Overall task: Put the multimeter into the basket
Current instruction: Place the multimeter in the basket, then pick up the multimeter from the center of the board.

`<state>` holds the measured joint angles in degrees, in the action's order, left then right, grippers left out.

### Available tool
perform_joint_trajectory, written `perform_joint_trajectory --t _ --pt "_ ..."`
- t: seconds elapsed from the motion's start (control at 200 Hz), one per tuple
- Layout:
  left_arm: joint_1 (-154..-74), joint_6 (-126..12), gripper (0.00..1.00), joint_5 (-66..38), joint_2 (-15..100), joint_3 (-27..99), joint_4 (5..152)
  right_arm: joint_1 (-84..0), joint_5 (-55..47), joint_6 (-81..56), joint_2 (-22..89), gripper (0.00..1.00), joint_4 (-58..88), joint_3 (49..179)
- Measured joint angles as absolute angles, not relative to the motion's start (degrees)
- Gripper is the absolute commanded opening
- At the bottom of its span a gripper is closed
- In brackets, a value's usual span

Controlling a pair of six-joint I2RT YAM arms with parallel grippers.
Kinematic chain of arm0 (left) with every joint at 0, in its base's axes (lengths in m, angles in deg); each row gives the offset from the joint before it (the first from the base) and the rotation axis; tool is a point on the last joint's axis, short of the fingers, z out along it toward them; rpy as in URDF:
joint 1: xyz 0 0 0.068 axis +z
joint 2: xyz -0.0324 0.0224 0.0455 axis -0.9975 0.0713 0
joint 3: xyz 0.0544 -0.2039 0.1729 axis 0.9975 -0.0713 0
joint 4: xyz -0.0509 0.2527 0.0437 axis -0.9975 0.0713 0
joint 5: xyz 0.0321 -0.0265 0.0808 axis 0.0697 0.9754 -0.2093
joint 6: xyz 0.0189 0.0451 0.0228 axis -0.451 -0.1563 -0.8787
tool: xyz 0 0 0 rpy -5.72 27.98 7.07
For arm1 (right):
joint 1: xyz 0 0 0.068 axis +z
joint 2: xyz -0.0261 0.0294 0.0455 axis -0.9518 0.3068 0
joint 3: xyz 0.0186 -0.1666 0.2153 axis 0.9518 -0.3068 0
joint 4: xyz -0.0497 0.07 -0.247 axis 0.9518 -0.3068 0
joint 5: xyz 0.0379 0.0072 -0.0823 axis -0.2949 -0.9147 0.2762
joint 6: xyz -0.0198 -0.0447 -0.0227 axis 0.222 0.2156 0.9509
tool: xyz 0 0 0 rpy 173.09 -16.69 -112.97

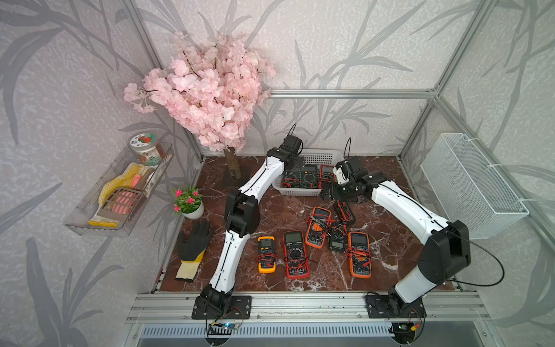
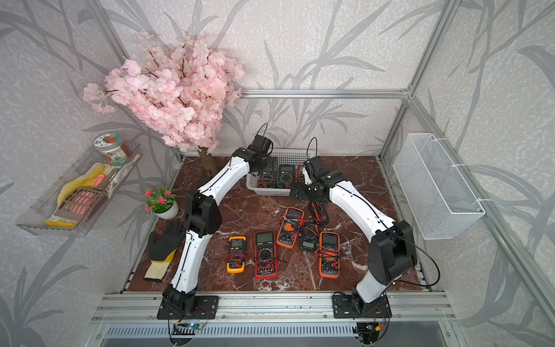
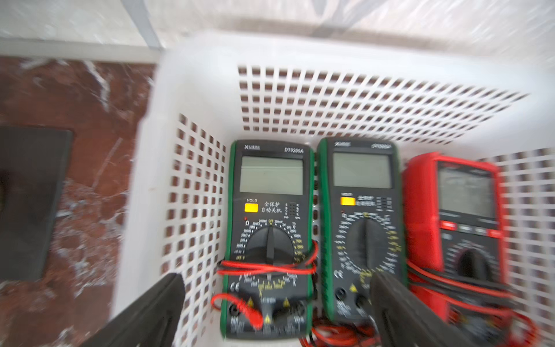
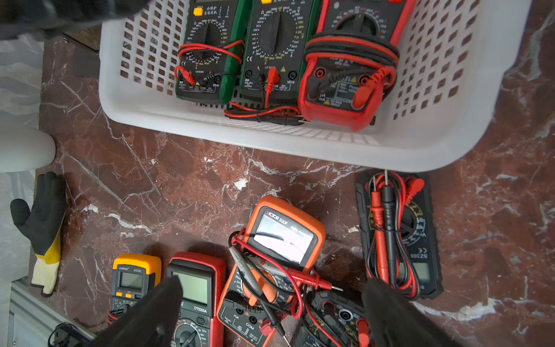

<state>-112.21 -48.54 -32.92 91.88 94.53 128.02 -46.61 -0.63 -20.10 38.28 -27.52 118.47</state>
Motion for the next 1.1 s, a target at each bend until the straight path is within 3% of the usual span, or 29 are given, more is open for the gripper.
perform_joint_trajectory --t 0.325,0.675,1.1 --pt "-116.59 -37.81 1.0 -32.98 69.0 66.46 125.14 -46.66 -1.17 -20.62 35.92 0.99 -27.3 116.11" --pt "-126.14 -24.96 1.0 -33.88 53.85 38.99 123.93 -46.64 -2.24 -21.87 29.77 0.99 -27.43 110.36" --pt "-138.84 -14.38 1.0 -36.31 49.92 24.63 118.23 -46.64 -3.38 -23.16 25.69 0.99 -27.63 105.97"
